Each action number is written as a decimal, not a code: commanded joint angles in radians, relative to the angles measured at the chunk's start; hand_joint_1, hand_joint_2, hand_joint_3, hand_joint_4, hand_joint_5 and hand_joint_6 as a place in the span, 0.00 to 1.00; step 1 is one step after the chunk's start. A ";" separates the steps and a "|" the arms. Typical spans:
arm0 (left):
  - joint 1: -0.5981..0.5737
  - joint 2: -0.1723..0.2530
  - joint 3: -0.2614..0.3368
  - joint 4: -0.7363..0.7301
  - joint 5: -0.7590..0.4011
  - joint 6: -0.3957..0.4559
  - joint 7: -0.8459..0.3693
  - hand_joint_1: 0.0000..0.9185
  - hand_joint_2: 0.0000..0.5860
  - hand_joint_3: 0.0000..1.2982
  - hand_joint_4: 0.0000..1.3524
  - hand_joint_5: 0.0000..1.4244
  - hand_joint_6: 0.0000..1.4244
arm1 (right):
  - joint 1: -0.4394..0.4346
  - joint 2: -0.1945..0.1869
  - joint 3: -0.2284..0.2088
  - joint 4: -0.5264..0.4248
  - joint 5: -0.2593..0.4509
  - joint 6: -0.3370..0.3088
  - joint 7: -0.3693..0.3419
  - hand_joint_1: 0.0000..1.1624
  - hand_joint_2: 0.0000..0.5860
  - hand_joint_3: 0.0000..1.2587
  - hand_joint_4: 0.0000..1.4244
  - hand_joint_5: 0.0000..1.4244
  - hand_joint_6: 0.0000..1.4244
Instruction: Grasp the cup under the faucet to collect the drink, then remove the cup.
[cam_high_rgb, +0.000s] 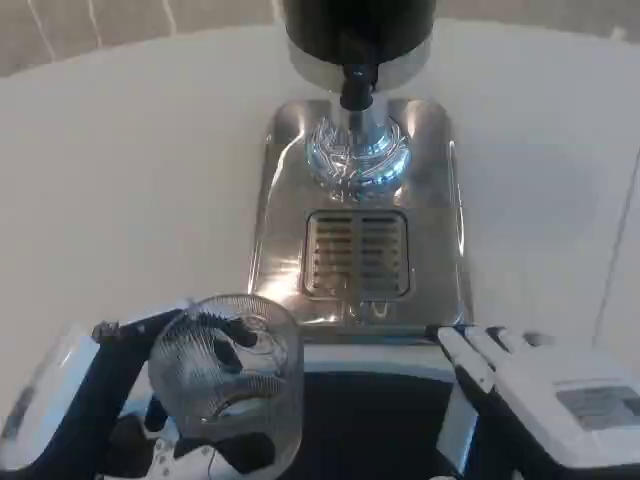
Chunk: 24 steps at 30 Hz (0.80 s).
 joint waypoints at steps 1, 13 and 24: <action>0.008 -0.003 0.010 -0.029 0.003 0.006 -0.002 0.60 0.04 0.76 0.86 0.92 0.37 | -0.001 0.039 -0.014 -0.014 0.020 -0.009 0.011 0.37 0.79 0.00 0.00 0.00 0.00; 0.016 -0.012 0.005 -0.030 0.011 0.015 0.002 0.60 0.04 0.76 0.86 0.92 0.37 | -0.011 0.041 -0.009 -0.014 0.014 -0.003 0.022 0.37 0.79 0.00 0.00 0.00 0.00; 0.015 -0.024 0.006 -0.030 0.019 0.026 0.006 0.60 0.03 0.76 0.86 0.92 0.37 | -0.006 0.044 -0.009 -0.014 0.012 -0.009 0.013 0.37 0.79 0.00 0.00 0.00 0.00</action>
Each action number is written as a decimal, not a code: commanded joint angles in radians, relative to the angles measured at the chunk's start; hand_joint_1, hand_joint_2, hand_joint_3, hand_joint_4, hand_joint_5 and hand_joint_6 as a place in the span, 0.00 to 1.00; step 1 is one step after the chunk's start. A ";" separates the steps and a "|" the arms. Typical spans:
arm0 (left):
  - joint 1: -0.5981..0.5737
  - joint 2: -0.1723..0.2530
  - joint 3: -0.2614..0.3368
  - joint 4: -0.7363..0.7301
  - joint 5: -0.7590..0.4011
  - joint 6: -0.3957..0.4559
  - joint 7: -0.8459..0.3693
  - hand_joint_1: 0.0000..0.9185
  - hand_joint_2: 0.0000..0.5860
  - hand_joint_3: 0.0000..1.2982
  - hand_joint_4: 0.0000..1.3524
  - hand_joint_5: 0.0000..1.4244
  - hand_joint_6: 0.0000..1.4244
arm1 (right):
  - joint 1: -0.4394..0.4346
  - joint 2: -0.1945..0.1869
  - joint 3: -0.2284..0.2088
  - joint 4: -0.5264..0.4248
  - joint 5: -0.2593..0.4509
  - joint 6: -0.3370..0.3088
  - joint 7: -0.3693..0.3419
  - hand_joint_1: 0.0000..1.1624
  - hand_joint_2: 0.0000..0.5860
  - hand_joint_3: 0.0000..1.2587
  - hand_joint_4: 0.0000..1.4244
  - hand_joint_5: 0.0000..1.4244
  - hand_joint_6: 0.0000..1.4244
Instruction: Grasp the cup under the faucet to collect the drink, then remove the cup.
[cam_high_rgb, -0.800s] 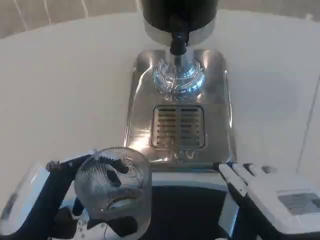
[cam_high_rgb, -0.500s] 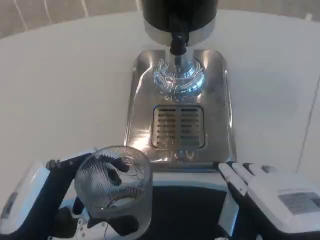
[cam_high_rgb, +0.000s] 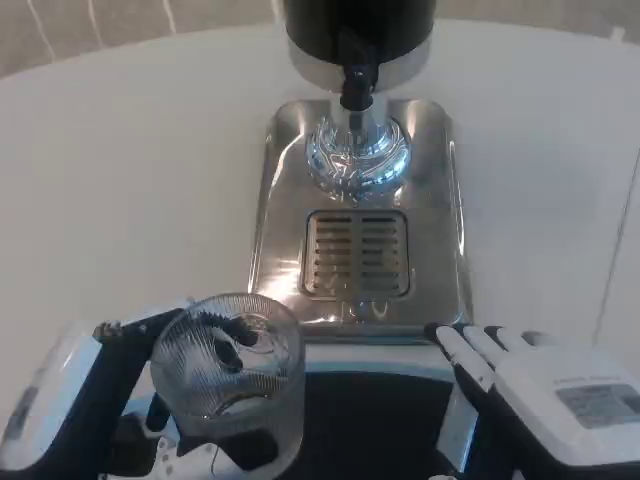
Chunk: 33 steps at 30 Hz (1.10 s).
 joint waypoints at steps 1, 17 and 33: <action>0.010 -0.011 0.006 -0.014 0.007 0.004 0.007 0.60 0.03 0.76 0.86 0.92 0.37 | 0.006 0.044 0.001 -0.014 -0.002 -0.010 -0.003 0.37 0.79 0.00 0.00 0.00 0.00; -0.051 -0.037 -0.010 0.008 0.035 0.042 0.017 0.60 0.03 0.77 0.85 0.92 0.37 | 0.017 0.054 0.012 -0.014 -0.009 -0.015 -0.011 0.37 0.80 0.00 0.00 0.00 0.00; -0.290 -0.088 -0.051 0.187 0.126 0.094 0.120 0.60 0.03 0.76 0.85 0.91 0.37 | 0.019 0.043 -0.017 -0.014 0.035 -0.033 0.005 0.37 0.80 0.00 0.00 0.00 0.00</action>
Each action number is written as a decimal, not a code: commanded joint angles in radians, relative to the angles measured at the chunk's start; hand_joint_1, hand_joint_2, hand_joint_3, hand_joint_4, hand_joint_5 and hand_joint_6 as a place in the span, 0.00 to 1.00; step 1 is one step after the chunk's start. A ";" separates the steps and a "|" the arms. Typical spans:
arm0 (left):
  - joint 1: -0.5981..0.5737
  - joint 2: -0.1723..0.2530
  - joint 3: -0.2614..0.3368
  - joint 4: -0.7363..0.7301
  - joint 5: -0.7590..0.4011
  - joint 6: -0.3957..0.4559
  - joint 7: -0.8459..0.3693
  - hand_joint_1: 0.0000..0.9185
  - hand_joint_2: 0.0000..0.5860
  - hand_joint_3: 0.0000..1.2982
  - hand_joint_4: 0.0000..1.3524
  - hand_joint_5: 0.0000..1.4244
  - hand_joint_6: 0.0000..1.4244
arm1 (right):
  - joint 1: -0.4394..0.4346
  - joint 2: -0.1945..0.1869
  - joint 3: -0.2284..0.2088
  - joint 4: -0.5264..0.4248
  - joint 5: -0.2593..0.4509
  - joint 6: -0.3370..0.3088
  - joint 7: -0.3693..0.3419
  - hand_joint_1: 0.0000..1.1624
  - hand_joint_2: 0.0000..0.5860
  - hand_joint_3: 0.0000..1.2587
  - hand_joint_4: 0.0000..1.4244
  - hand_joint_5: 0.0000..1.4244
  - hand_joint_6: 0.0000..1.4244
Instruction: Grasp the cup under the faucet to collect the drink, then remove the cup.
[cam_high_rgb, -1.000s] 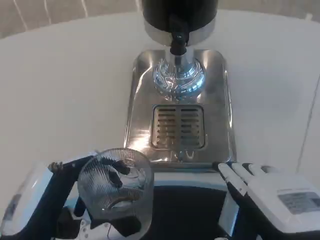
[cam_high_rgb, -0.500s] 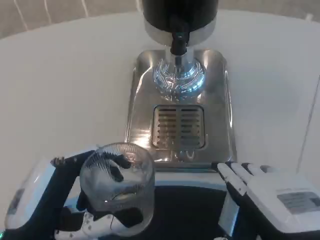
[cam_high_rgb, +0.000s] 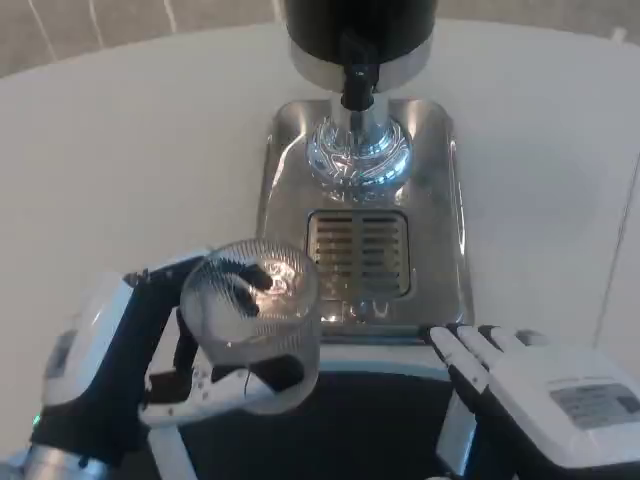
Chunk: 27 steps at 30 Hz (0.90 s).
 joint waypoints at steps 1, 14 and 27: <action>-0.093 -0.011 -0.019 0.102 0.033 -0.009 0.077 0.60 0.03 0.76 0.85 0.91 0.37 | 0.016 0.040 -0.032 -0.014 0.041 -0.014 0.007 0.37 0.80 0.00 0.00 0.00 0.00; -0.320 -0.025 -0.108 0.393 0.124 0.005 0.235 0.60 0.03 0.76 0.85 0.91 0.37 | 0.043 0.044 -0.137 -0.014 0.137 -0.060 0.025 0.38 0.82 0.00 0.00 0.00 0.00; -0.546 -0.043 -0.186 0.733 0.154 0.010 0.405 0.60 0.03 0.76 0.85 0.91 0.37 | 0.004 0.020 -0.214 -0.014 0.186 -0.029 0.095 0.38 0.83 0.00 0.00 0.00 0.00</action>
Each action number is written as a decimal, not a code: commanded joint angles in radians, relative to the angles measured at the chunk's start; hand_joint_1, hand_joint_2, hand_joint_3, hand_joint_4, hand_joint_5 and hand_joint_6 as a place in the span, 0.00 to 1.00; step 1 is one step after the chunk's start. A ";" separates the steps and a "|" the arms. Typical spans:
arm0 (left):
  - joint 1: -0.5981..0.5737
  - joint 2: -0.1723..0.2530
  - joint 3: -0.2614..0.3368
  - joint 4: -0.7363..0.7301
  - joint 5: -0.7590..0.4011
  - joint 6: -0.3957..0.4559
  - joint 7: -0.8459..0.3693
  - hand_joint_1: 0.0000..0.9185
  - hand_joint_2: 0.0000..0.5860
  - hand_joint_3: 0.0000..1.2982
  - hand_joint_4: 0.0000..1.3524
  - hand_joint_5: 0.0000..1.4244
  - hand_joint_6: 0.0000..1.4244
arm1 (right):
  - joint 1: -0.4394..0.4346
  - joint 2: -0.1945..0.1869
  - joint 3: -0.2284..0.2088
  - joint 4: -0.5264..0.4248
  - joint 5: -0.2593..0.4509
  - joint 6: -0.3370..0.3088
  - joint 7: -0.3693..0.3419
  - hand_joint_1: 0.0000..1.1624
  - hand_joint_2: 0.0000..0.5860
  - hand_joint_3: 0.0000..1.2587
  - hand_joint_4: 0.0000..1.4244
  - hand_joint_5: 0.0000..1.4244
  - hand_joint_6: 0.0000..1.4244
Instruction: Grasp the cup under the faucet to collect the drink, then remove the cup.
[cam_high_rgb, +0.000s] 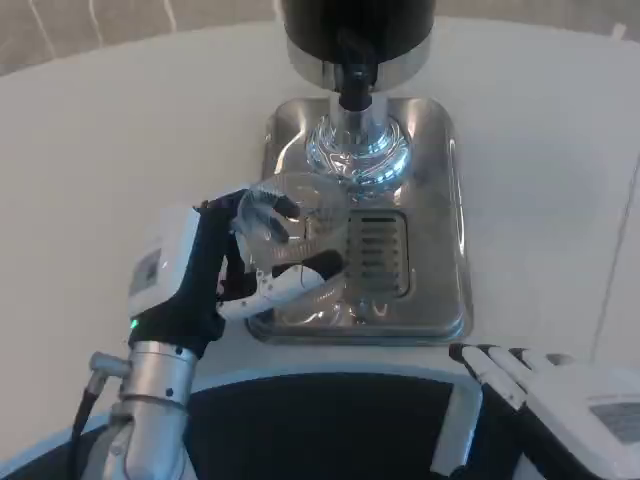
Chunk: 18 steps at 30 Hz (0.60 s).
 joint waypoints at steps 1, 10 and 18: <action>-0.070 -0.012 -0.027 0.099 0.002 -0.013 0.074 0.60 0.03 0.76 0.85 0.91 0.37 | -0.006 0.018 -0.044 -0.014 0.034 0.012 0.031 0.38 0.83 0.00 0.00 0.00 0.00; -0.219 -0.048 -0.096 0.308 0.006 -0.001 0.159 0.60 0.04 0.76 0.85 0.91 0.37 | 0.011 0.012 -0.108 -0.014 0.087 -0.008 0.047 0.39 0.83 0.00 0.00 0.00 0.00; -0.294 -0.058 -0.137 0.404 0.005 0.010 0.206 0.60 0.04 0.76 0.85 0.91 0.37 | 0.045 0.030 -0.178 -0.014 0.138 -0.063 0.039 0.38 0.82 0.00 0.00 0.00 0.00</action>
